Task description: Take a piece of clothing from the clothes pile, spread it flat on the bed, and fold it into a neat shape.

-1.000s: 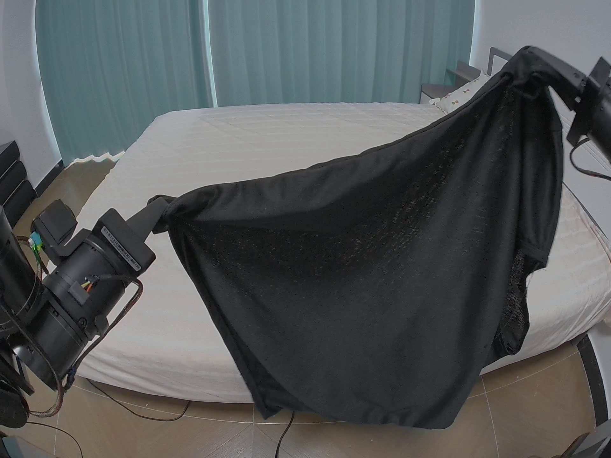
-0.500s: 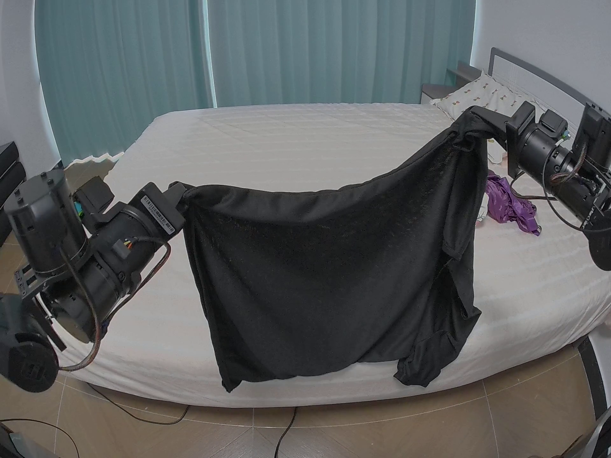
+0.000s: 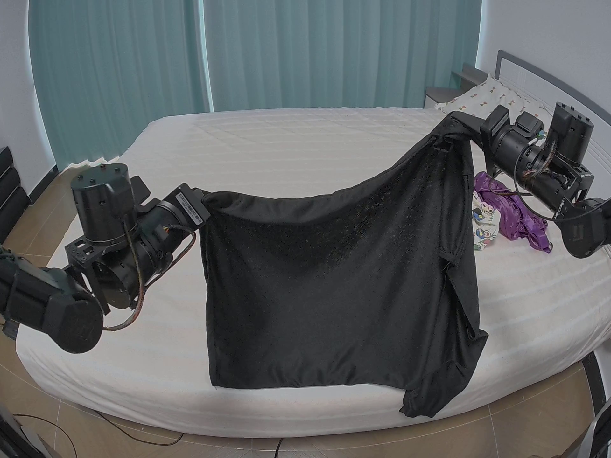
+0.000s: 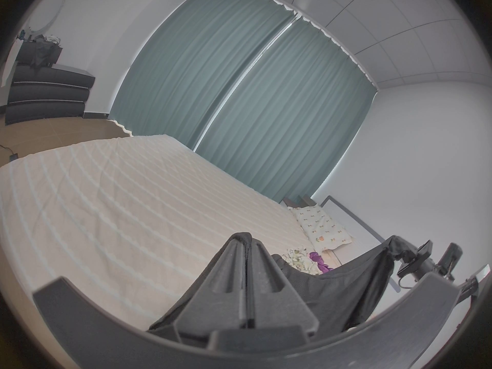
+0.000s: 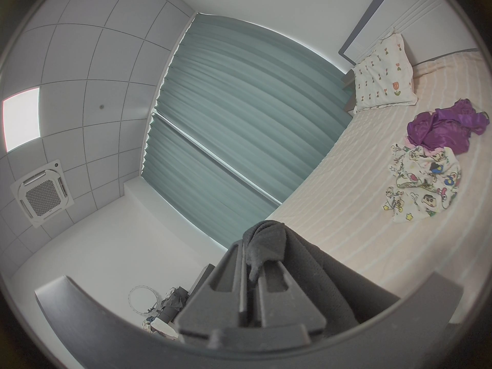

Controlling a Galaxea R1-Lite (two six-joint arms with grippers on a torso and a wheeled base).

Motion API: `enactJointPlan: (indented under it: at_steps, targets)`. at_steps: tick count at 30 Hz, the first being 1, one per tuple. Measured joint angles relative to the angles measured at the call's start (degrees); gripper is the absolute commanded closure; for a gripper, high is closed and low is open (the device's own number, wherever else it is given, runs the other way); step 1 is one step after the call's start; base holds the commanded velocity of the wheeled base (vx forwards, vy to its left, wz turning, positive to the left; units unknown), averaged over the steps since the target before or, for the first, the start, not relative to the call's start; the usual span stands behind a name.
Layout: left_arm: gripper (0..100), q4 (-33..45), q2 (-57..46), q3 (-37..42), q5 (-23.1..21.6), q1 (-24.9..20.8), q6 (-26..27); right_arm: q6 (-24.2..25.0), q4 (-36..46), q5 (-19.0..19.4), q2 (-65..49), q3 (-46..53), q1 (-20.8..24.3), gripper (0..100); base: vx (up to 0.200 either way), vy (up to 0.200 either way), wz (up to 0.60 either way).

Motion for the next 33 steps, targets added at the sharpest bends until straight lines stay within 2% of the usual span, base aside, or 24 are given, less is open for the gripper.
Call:
enactJointPlan:
  at_steps: [5,13,14,15,16,23,30,33]
  targets:
    - [100,0.4,5.5,-2.4,-1.2,1.0,0.0,-1.0,0.1,0.1,3.2,-2.0,0.1,100,0.2,0.0,0.0]
    - [100,4.3,15.0,-8.6,-2.0,2.6,-0.5,-2.4,0.1,0.1,9.8,-4.3,-0.2,100,0.0,0.0,0.0]
    - [100,4.6,16.3,-9.4,-2.1,2.8,-0.7,-2.4,0.1,0.1,10.7,-4.6,-0.3,0,0.0,0.0,0.0]
    - [100,4.8,17.6,-10.3,-2.2,3.0,-0.9,-2.5,0.1,0.1,11.7,-5.0,-0.3,0,0.0,0.0,0.0]
    - [0,5.0,19.1,-11.2,-2.3,3.3,-1.2,-2.5,0.1,0.1,12.8,-5.3,-0.3,0,0.0,0.0,0.0]
    - [0,5.5,26.9,-17.8,-2.6,4.7,-3.5,-2.5,0.9,-1.7,20.3,-8.6,-0.5,0,0.0,0.0,0.0]
    - [0,8.0,32.4,-23.1,-2.4,7.6,-4.2,-2.5,8.1,-11.7,28.3,-15.8,-2.3,0,0.0,0.0,0.0]
    - [0,10.1,33.8,-24.7,-2.4,9.8,-4.2,-2.5,10.0,-12.7,30.3,-17.2,-3.8,0,0.0,0.0,0.0]
